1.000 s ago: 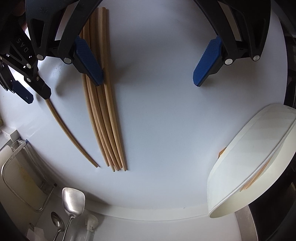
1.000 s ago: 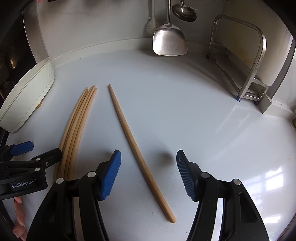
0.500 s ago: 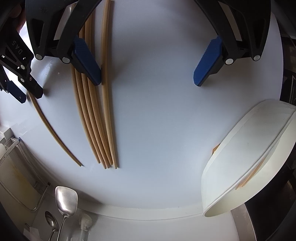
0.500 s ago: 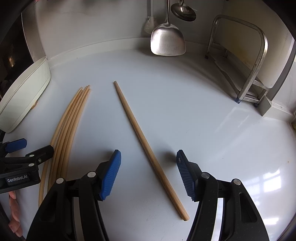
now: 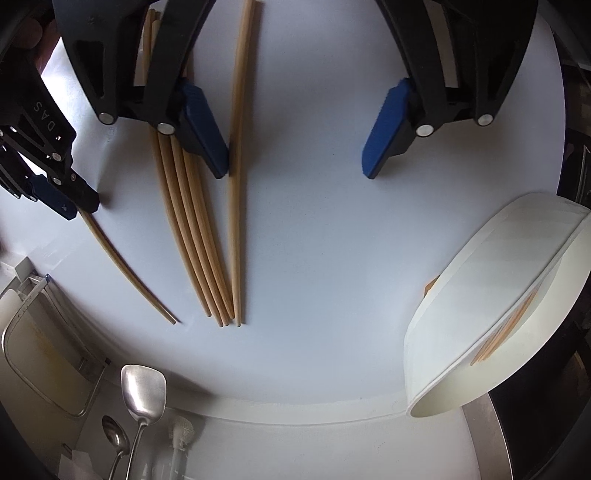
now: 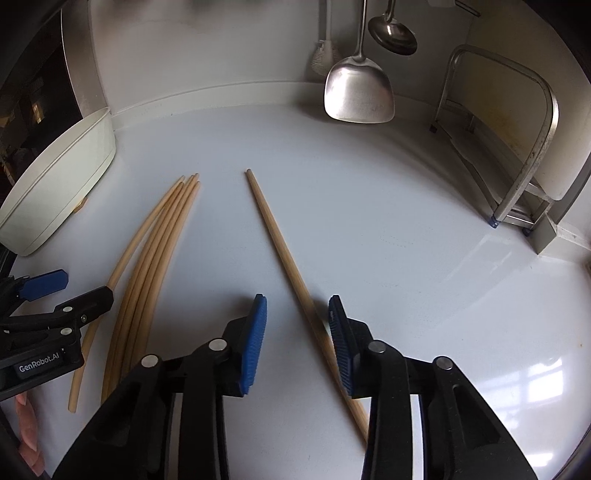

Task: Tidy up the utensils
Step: 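Close both grippers on the separated chopsticks and lift them toward the basin, then lower the chopsticks into the basin and open both grippers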

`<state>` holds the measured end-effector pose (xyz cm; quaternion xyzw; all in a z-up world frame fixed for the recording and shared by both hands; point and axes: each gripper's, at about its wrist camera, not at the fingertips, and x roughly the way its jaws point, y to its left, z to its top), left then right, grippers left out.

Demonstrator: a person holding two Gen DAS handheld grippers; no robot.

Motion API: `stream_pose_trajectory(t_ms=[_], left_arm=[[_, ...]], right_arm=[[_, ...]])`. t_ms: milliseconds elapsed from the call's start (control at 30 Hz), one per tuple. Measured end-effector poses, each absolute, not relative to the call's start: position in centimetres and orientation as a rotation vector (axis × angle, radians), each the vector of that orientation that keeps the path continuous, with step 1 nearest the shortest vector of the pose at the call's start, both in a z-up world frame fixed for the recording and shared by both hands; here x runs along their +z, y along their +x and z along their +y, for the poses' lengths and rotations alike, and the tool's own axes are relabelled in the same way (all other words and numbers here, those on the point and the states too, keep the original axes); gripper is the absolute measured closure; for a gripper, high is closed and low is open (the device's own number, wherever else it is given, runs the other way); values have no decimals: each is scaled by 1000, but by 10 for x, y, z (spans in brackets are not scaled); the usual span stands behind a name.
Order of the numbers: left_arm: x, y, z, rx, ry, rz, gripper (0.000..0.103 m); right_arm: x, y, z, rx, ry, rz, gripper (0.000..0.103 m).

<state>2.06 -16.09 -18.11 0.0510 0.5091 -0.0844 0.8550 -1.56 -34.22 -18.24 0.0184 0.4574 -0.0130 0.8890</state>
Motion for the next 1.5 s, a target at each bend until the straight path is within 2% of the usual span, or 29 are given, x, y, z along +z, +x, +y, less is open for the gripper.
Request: stream_pose_trajectory(t_ms=[67, 100, 133, 167, 200, 567, 900, 1200, 1500], left_arm=[[-178, 19, -164, -191, 111, 1073, 54], [-177, 18, -165, -197, 112, 1074, 60], [-176, 17, -166, -204, 113, 1076, 71], [-175, 16, -165, -213, 110, 1080, 86], [-175, 16, -165, -224, 102, 1086, 94], [-166, 4, -153, -287, 12, 1134, 96], [-76, -5, -124, -258, -38, 1058, 96], [-17, 17, -31, -179, -74, 978, 96], [-19, 90, 76, -161, -65, 979, 96]], right_arm=[[-181, -16, -337, -12, 32, 952, 82], [-181, -16, -335, -6, 26, 952, 90], [-181, -16, -332, -4, 19, 951, 96], [-181, -16, -331, -2, 11, 951, 96], [-180, -16, -330, 1, 4, 951, 96], [-167, -28, -334, 24, 98, 947, 97], [-96, -39, -326, 74, 169, 886, 97], [-32, -10, -252, 179, 144, 828, 97], [-21, 62, -128, 251, 165, 839, 97]])
